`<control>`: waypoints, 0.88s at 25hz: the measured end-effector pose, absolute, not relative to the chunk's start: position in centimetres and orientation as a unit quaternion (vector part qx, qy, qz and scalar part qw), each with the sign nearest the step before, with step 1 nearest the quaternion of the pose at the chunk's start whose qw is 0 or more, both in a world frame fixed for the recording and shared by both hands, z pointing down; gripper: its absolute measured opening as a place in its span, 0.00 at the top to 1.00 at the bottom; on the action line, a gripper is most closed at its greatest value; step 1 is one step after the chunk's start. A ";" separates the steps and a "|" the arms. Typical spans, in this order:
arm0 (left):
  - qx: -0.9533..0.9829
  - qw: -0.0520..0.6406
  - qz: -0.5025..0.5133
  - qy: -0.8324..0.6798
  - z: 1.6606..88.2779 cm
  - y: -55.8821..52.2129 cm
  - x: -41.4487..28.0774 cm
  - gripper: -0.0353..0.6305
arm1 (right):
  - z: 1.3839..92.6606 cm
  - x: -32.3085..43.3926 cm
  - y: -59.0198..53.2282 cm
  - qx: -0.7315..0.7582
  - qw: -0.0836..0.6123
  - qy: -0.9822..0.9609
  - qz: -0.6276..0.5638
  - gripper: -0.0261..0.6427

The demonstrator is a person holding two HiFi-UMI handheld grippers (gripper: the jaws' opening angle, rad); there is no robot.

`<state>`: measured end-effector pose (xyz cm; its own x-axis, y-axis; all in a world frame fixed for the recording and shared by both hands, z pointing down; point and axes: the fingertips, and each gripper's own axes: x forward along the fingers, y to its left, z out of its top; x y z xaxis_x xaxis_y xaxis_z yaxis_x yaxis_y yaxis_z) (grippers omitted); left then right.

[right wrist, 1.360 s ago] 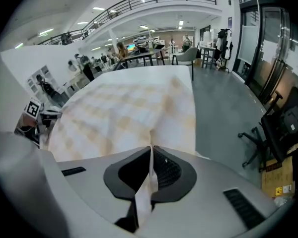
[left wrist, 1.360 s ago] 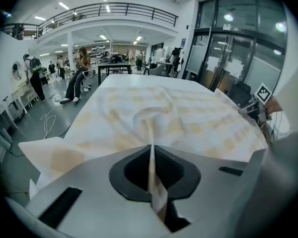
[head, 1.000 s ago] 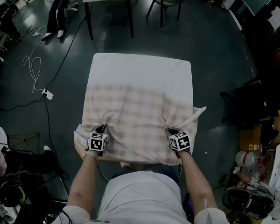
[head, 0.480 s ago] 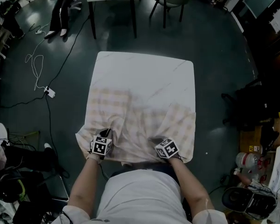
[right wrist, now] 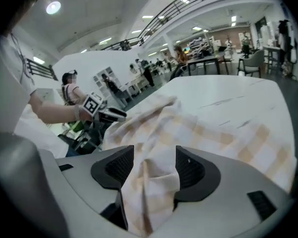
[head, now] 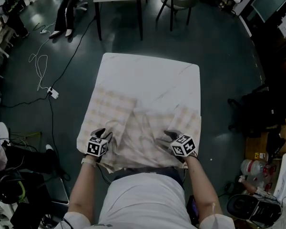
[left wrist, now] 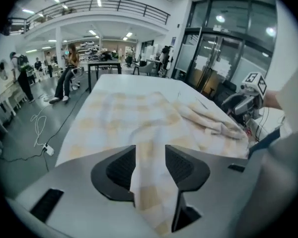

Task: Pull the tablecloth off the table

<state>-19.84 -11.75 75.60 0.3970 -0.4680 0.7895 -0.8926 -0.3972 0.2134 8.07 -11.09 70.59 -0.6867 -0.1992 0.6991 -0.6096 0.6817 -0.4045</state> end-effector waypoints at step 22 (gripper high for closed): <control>0.693 0.344 0.363 -0.519 79.1 -16.1 -27.0 0.47 | 77.8 25.1 -16.8 0.403 0.491 -0.711 0.300 0.51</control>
